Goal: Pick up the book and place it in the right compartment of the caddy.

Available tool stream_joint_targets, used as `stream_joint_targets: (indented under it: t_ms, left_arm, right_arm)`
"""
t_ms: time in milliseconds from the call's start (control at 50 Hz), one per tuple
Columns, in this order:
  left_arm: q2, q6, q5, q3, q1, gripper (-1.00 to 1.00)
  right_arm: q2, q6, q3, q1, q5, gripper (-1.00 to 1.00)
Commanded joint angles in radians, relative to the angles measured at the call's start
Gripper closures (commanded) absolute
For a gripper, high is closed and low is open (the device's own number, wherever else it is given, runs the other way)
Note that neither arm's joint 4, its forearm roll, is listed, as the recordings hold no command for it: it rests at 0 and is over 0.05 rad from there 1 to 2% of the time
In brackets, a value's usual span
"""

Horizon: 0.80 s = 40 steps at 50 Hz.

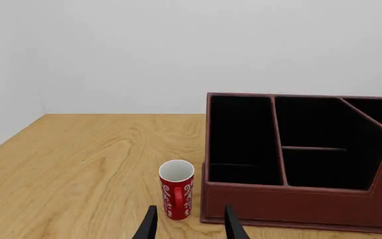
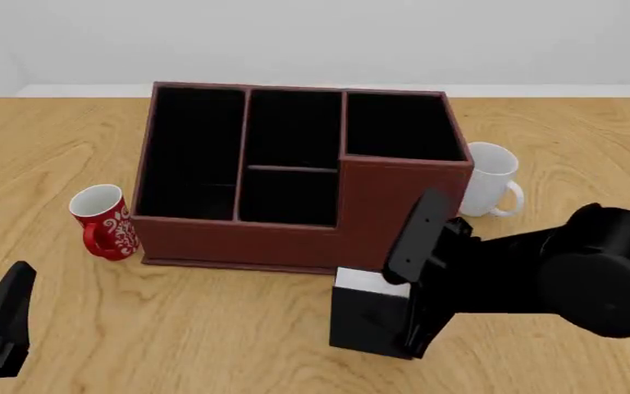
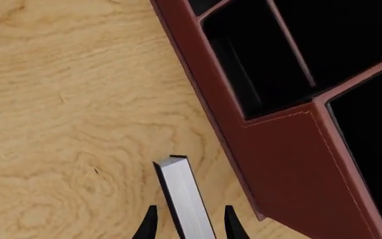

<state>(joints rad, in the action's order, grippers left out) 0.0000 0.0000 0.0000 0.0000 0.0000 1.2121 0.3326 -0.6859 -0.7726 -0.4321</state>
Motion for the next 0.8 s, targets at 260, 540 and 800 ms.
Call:
stream_joint_targets:
  t_ms: [260, 540, 800]
  left_arm:
    - [0.0, 0.0, 0.0, 0.0, 0.0, -1.0]
    - [0.0, 0.0, 0.0, 0.0, 0.0, -1.0]
    - [0.0, 0.0, 0.0, 0.0, 0.0, -1.0]
  right_arm:
    - [0.132, -0.06, 0.038, -0.014, 0.109, -1.0]
    - [0.197, -0.095, 0.077, -0.047, 0.182, 1.0]
    - [0.041, -0.205, 0.06, -0.173, 0.065, 1.0]
